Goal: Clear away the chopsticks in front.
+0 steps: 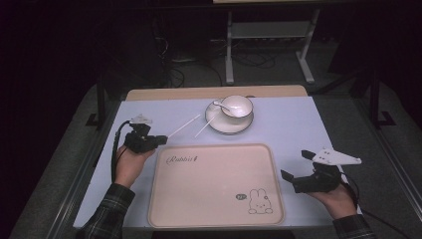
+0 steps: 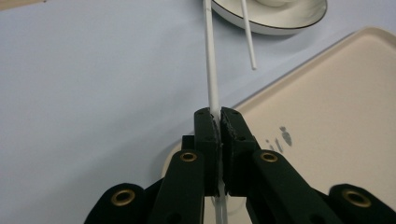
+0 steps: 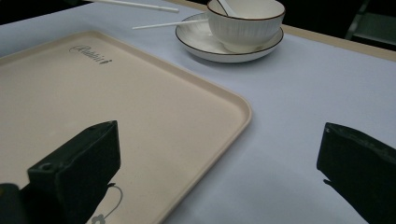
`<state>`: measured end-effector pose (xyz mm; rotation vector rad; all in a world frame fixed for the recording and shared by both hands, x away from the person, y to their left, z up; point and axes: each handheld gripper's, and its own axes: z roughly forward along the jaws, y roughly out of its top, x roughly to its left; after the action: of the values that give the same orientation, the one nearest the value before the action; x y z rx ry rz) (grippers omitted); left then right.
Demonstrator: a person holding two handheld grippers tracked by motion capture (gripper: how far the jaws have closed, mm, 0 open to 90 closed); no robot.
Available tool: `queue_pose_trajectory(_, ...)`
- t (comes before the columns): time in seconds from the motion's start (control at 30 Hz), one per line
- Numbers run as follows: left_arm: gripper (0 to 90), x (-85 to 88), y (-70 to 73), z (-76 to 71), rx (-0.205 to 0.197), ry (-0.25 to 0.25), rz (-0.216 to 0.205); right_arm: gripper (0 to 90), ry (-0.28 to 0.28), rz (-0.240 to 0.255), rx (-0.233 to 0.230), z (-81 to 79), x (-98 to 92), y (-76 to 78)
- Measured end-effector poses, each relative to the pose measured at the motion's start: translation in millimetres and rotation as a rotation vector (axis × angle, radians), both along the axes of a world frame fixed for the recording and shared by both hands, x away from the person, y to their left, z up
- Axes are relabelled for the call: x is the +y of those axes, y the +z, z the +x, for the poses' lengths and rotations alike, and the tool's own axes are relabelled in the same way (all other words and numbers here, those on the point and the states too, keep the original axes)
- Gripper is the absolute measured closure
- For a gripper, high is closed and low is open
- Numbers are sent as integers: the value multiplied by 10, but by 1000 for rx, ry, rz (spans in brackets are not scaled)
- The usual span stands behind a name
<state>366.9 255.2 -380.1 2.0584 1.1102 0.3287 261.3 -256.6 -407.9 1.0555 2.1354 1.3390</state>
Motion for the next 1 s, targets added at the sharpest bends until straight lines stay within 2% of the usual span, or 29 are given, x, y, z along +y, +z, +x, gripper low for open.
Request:
queue_pose_trajectory(0.1,861,39,42,-147,-12,-3,-21,0,-3,1,0,0,-7,-2)
queue_pose_trajectory(0.27,860,18,43,-379,-8,-28,-44,0,-2,1,-1,-1,-10,1)
queue_pose_trajectory(0.37,861,-30,33,-525,-10,-50,-39,0,-1,0,-2,-2,-12,0)
queue_pose_trajectory(0.57,861,-73,-27,-758,16,-85,-50,0,-4,1,-3,-7,-19,3)
queue_pose_trajectory(0.73,861,-127,-111,-843,49,-113,-51,0,-2,0,-1,-5,-12,4)
queue_pose_trajectory(0.9,860,-184,-154,-843,58,-128,-22,0,-3,-1,-1,-5,-12,5)
queue_pose_trajectory(1.0,860,-193,-194,-832,73,-127,-21,0,-2,-1,-1,-5,-10,4)
